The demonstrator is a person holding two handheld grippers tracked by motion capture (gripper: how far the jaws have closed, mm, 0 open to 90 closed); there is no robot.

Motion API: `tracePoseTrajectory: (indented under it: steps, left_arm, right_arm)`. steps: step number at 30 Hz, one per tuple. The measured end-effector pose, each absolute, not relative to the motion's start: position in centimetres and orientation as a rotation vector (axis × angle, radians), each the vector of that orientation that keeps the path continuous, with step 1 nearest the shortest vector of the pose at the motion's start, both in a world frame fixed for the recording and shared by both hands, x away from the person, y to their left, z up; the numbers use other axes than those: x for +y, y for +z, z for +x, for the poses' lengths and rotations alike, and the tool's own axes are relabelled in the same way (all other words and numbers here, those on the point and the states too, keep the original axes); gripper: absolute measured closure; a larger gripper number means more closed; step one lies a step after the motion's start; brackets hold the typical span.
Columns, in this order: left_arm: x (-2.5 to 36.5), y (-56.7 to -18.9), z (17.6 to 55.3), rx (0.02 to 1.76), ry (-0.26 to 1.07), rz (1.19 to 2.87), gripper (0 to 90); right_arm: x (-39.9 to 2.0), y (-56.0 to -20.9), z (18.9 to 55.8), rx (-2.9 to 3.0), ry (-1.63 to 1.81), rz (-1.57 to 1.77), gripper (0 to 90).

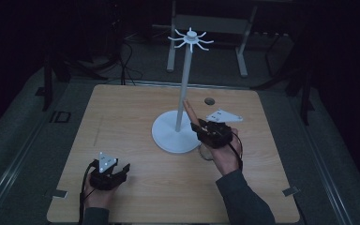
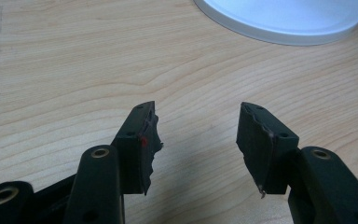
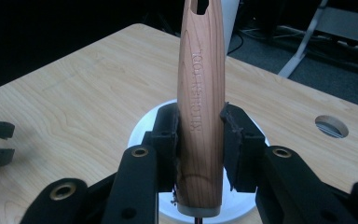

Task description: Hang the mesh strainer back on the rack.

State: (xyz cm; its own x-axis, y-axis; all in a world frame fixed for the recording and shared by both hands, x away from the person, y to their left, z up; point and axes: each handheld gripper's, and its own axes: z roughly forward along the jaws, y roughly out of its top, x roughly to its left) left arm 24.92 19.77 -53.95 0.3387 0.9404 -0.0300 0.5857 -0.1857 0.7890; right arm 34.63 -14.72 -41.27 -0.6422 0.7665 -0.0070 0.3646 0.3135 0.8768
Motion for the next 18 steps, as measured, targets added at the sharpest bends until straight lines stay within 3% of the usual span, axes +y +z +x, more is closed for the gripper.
tracePoseTrajectory:
  steps: [18]
  left_arm:
    - [19.8,-53.9,24.9,1.34,0.618,1.882,47.6]
  right_arm:
    - [-14.6,-39.8,35.1,2.099,1.331,1.017,68.4]
